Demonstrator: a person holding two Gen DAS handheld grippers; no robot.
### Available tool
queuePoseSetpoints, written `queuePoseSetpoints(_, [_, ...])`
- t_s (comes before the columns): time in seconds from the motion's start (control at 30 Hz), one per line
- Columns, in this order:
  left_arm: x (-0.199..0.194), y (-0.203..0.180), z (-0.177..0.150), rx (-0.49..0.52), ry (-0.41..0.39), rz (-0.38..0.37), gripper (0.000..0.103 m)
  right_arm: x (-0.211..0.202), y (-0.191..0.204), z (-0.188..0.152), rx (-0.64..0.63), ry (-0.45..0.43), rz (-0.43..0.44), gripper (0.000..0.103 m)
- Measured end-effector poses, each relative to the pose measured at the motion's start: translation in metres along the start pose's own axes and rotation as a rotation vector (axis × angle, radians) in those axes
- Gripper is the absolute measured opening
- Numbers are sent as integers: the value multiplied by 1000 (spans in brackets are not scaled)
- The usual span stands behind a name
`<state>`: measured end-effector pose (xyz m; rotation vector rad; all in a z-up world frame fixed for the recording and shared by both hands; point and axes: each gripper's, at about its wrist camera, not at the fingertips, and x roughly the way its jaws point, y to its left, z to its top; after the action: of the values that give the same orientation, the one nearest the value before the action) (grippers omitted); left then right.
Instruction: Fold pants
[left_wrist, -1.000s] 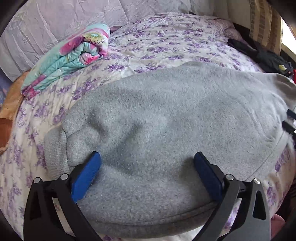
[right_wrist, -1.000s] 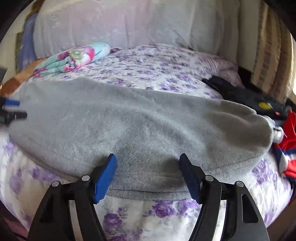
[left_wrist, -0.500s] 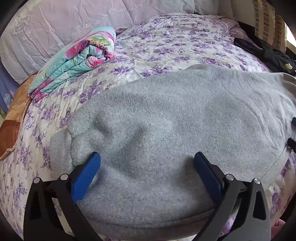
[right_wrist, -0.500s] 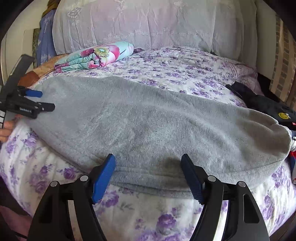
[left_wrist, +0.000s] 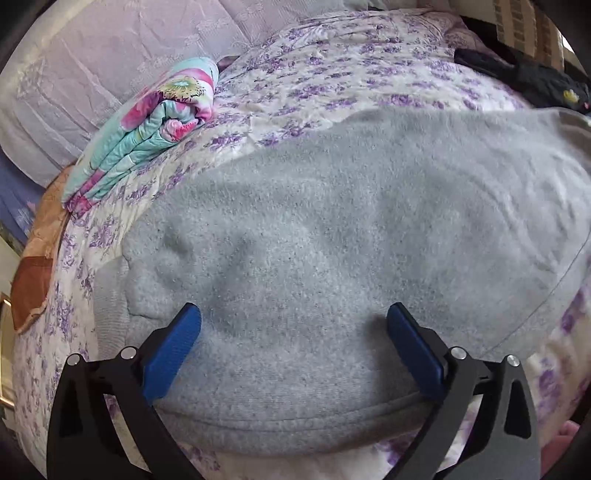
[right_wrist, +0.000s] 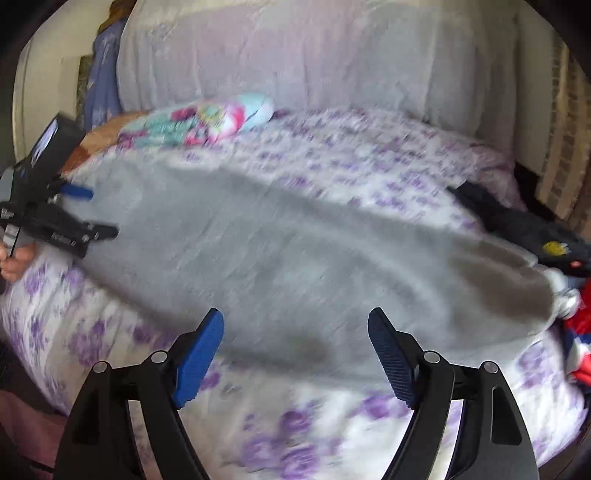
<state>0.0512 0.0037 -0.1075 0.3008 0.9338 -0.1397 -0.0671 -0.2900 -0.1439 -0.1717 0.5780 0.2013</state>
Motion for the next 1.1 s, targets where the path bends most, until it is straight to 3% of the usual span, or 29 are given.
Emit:
queuePoseSetpoints(0.1, [-28,-9,19,2,-103,-54,99,-8,-32,24,55,-95,-72,81])
queuePoseSetpoints(0.23, [-47,-47,47,29,-193,-154,99,9,-79,43,116,-139,-203,81])
queuePoseSetpoints(0.33, [-34,-84,61,60,-175,-243,99,31,-124,41,210,-97,-216,81])
queuePoseSetpoints(0.4, [-8,-103,63,80,-93,-264,99,65,-156,27,266,34,-284,82])
queuePoseSetpoints(0.43, [12,-111,62,83,-29,-240,99,86,-172,15,292,113,-263,82])
queuePoseSetpoints(0.47, [36,-114,57,61,37,-242,99,89,-180,14,326,128,-228,82])
queuePoseSetpoints(0.53, [43,-101,52,-12,15,-312,99,70,-171,23,309,75,-243,81])
queuePoseSetpoints(0.6, [39,-100,54,10,37,-303,99,41,-159,27,309,-6,-239,82])
queuePoseSetpoints(0.73, [31,-92,57,11,78,-294,99,-34,-170,2,528,-186,-208,83])
queuePoseSetpoints(0.87, [8,-104,71,67,27,-240,99,-63,-202,-56,847,-255,-115,83])
queuePoseSetpoints(1.0, [-17,-146,93,142,-28,-356,99,-64,-216,-89,967,-248,-86,83])
queuePoseSetpoints(1.1, [-25,-188,112,199,-60,-429,99,-52,-226,-101,1044,-259,59,83])
